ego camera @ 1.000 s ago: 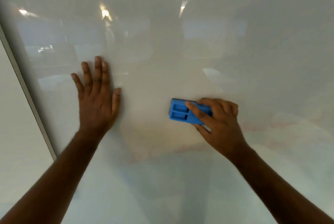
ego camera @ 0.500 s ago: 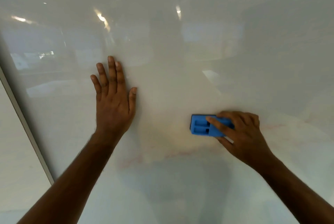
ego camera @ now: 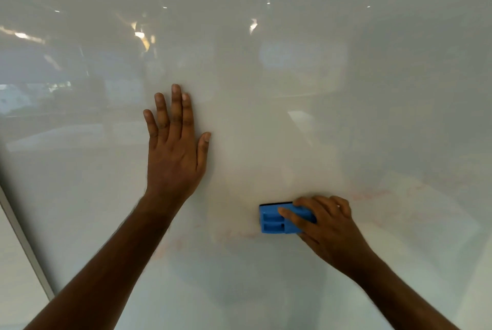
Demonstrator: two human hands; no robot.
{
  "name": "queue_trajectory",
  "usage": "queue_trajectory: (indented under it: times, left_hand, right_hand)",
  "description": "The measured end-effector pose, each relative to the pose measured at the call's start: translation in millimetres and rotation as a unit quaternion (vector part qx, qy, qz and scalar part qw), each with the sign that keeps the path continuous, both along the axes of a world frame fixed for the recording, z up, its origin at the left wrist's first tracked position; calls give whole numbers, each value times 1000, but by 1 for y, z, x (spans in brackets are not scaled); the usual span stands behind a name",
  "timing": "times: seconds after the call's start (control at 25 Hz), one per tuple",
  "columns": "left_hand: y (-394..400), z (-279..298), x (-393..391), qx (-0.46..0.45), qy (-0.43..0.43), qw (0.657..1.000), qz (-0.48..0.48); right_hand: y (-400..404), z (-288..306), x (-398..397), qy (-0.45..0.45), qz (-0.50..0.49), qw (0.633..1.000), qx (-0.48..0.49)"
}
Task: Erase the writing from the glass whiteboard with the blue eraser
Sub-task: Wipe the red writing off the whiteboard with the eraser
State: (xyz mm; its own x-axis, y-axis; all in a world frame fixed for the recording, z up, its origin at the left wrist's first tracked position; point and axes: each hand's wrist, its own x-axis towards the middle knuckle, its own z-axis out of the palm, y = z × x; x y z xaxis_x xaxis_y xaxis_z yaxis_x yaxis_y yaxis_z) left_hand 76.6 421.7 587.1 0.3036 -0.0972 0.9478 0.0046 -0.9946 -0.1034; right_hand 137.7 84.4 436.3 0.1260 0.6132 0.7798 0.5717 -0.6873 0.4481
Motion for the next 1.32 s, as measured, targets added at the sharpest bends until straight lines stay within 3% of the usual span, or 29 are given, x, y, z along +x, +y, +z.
queue_trajectory:
  times: [0.2,0.36,0.56,0.72,0.92,1.2,1.32]
  left_hand:
    - [-17,-5,5,19,7,1000,17]
    - [-36,-5,14,24,3,1000,8]
    - [-56,0,21,46,4,999,-5]
    - [-71,-6,27,65,13,998,-7]
    - [-81,1,30,74,7,997,-2]
    - [-111,25,40,71,-17,997,-2]
    - [-118,25,42,63,-20,998,3]
  right_hand:
    - [-56,36,15,16,-27,994,109]
    - [-42,77,18,50,-12,984,168]
    - [-21,44,11,24,12,996,86]
    - [-61,4,18,10,-17,1000,18]
    - [-116,33,29,16,-30,998,45]
    - [-105,79,37,92,8,975,200]
    - [-105,52,36,90,21,985,146]
